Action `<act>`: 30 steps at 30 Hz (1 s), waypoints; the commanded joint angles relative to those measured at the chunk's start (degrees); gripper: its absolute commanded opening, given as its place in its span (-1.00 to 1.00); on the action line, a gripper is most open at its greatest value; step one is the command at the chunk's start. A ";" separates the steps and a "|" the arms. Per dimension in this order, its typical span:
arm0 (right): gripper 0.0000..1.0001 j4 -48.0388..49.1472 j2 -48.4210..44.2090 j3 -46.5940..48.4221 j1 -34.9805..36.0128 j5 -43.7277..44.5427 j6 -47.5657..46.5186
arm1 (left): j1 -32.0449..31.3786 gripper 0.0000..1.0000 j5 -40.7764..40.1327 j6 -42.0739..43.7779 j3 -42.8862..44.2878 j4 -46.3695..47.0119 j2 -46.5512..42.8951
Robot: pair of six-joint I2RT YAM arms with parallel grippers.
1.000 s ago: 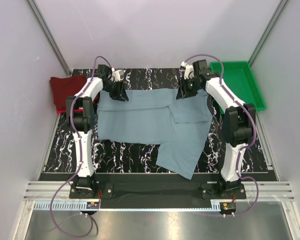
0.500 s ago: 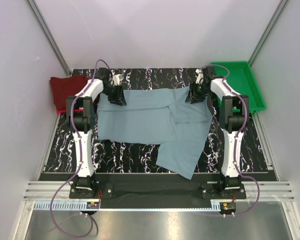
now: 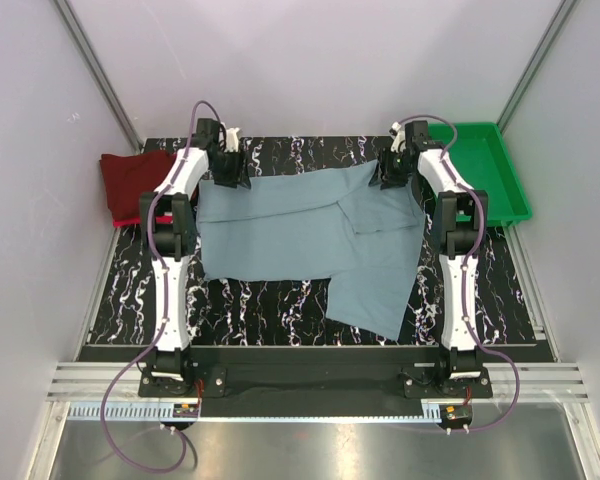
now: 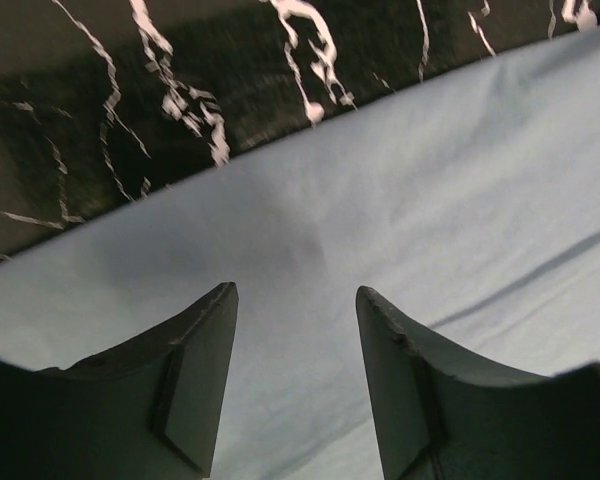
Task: Fold and stack the t-shirts
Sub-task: Fold the tshirt
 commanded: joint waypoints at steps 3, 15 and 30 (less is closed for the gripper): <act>0.06 2.44 1.16 4.00 -0.67 3.89 0.33 | -0.03 0.17 -4.08 0.93 4.35 3.85 0.81; 0.11 1.21 -13.16 0.48 3.10 4.31 -9.59 | 5.14 0.22 -4.02 -4.77 -19.76 -3.60 -33.16; 0.14 -10.48 -17.31 -7.07 17.95 -20.46 -9.69 | 13.05 0.09 12.70 -10.57 -50.30 -8.36 -48.67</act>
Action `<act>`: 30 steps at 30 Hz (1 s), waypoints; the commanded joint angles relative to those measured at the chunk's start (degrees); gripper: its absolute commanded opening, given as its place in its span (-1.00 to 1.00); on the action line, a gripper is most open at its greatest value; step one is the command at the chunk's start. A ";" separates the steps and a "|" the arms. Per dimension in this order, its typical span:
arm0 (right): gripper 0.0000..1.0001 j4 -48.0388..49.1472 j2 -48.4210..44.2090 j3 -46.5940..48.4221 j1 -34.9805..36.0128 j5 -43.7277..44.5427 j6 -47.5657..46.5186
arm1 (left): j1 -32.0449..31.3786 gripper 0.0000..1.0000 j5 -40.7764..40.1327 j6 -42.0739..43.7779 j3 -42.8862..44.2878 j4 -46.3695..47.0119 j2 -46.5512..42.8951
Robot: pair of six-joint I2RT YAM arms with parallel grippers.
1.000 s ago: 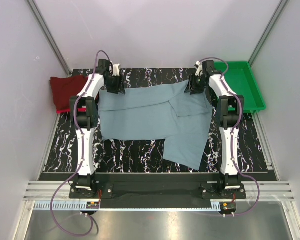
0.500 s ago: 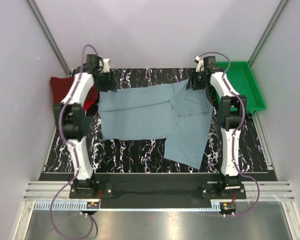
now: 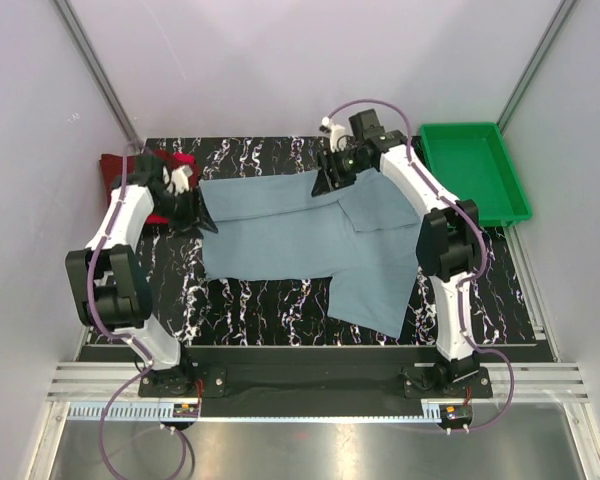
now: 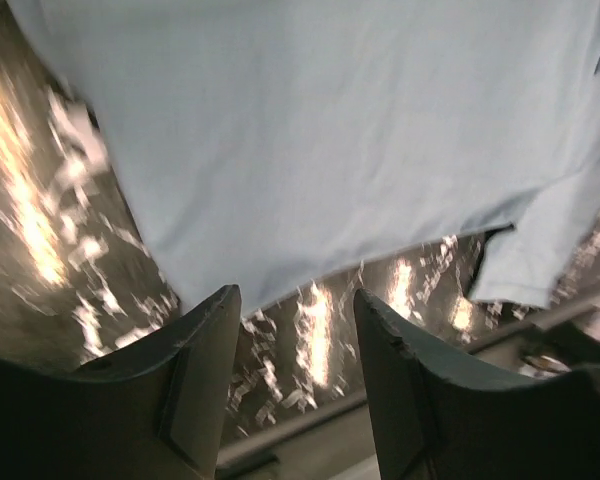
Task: Fold and stack the t-shirts
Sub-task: Fold the tshirt
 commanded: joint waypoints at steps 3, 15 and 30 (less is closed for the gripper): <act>0.14 -3.64 1.80 -2.12 1.74 -6.58 1.66 | 5.09 0.09 7.26 -6.32 -6.99 -1.10 -4.09; 0.16 -2.50 8.39 -0.54 3.50 0.45 4.03 | 5.80 0.12 -2.13 -9.58 -9.99 -5.23 -3.05; 0.16 -1.88 9.54 -0.10 3.68 0.10 5.35 | 5.89 -0.05 -5.92 -0.88 -14.99 -7.79 -3.22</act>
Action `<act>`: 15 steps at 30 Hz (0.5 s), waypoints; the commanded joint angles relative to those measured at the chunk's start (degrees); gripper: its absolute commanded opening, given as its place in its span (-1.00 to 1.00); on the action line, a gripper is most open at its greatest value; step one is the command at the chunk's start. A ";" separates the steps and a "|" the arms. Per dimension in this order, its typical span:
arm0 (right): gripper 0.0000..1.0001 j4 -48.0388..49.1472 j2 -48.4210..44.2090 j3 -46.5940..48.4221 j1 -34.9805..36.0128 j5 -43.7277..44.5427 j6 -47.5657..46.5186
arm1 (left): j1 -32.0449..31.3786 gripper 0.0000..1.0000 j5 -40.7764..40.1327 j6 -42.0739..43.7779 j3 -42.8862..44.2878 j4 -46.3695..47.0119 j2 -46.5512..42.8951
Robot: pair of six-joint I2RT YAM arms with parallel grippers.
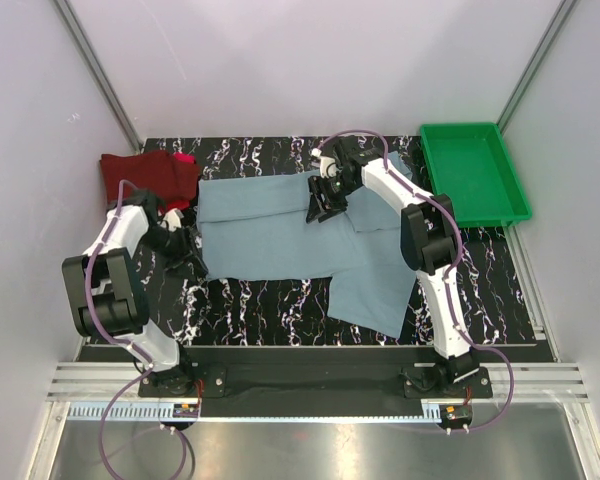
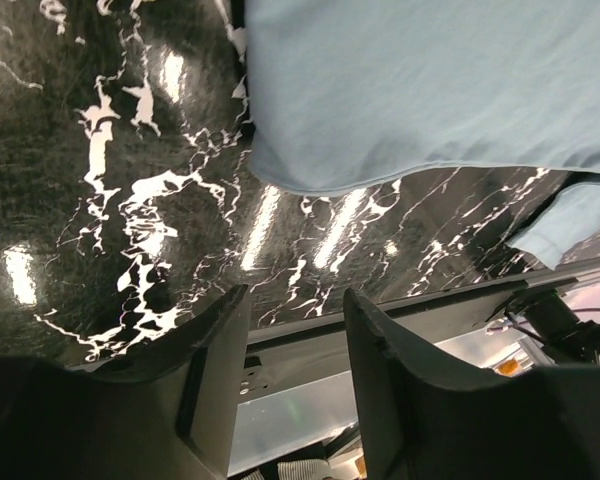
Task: Fold and stack the t-shirts
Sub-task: Fold the tshirt
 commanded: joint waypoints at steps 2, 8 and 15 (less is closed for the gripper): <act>0.17 0.98 0.05 2.20 0.77 0.41 0.43 | 0.03 -0.02 -2.51 0.54 -0.29 0.93 0.52; 0.17 1.07 -0.56 1.59 0.86 1.11 -0.10 | -0.05 0.01 -1.64 -0.43 2.70 2.34 7.89; 0.18 1.16 -1.53 0.79 0.86 2.25 -0.10 | 0.03 -0.07 -2.08 -0.17 7.80 2.08 13.62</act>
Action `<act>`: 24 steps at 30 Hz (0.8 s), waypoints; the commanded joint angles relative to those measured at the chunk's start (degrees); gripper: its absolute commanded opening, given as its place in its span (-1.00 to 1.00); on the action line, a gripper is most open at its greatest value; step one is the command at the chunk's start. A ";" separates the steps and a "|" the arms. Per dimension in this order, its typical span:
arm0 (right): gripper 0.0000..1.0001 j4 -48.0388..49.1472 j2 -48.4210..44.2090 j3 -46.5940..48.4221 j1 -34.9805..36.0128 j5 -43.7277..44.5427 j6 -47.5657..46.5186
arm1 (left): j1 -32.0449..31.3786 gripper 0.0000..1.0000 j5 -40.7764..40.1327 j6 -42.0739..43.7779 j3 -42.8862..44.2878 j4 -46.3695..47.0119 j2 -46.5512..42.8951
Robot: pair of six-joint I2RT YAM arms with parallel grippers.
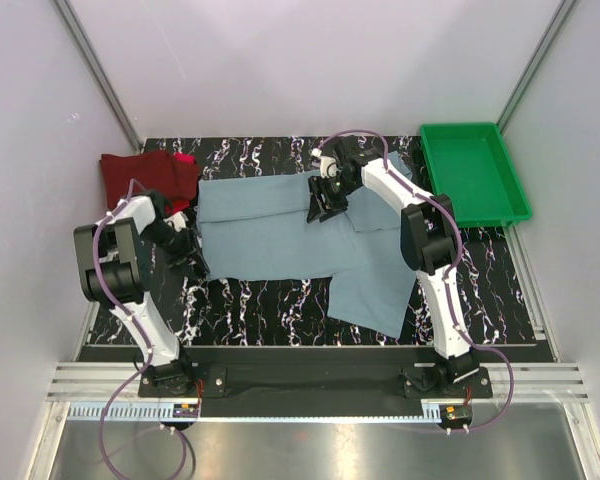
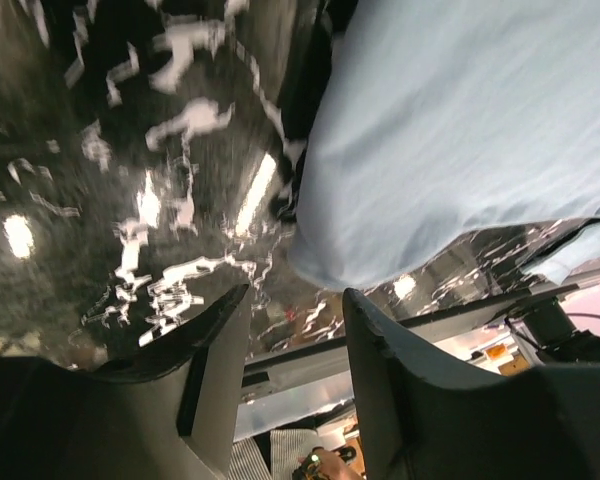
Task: Fold and stack the t-shirts
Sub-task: Fold the tshirt
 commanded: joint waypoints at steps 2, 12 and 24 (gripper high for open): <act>0.18 1.31 -1.53 0.75 0.77 1.16 0.03 | 0.08 -0.11 -0.35 -0.15 4.07 0.75 1.19; 0.18 1.49 -1.18 1.10 0.86 1.51 0.03 | 0.08 -0.13 1.58 -1.02 3.28 1.19 2.42; 0.18 1.66 -1.00 -1.10 0.86 5.21 -2.87 | -1.07 -0.65 4.75 -1.46 6.35 2.33 6.46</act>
